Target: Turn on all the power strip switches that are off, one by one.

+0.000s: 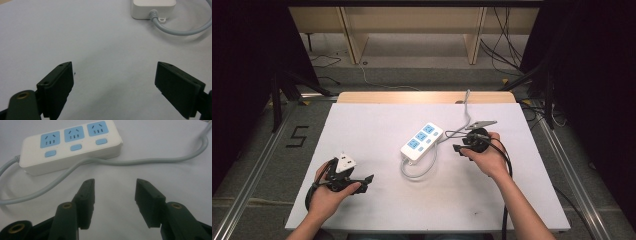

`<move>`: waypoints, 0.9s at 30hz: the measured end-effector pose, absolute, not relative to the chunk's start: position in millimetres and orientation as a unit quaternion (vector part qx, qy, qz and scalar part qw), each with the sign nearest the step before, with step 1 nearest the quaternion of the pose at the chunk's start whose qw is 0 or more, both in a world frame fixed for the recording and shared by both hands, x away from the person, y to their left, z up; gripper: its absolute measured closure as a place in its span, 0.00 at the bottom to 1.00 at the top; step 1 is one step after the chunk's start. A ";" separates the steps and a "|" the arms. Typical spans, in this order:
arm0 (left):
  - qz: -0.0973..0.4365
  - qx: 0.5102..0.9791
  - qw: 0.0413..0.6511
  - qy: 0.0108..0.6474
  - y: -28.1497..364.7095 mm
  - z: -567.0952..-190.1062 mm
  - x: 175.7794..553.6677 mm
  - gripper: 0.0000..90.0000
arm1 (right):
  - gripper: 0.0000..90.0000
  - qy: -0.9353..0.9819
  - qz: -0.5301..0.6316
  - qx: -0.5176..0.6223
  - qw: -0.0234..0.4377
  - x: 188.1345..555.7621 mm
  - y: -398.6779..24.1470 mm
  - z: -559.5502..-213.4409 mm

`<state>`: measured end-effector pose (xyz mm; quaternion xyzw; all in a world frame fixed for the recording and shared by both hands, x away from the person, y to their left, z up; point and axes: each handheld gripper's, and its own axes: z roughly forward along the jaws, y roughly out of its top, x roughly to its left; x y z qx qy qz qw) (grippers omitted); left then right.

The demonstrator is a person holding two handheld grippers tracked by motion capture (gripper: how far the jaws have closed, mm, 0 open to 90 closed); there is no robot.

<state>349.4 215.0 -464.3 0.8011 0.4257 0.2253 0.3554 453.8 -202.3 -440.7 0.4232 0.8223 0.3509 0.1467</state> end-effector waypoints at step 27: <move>0.220 0.797 0.360 0.432 217.3 -464.9 351.4 0.17 | 0.43 0.783 0.430 0.412 0.179 384.2 -238.7 -456.1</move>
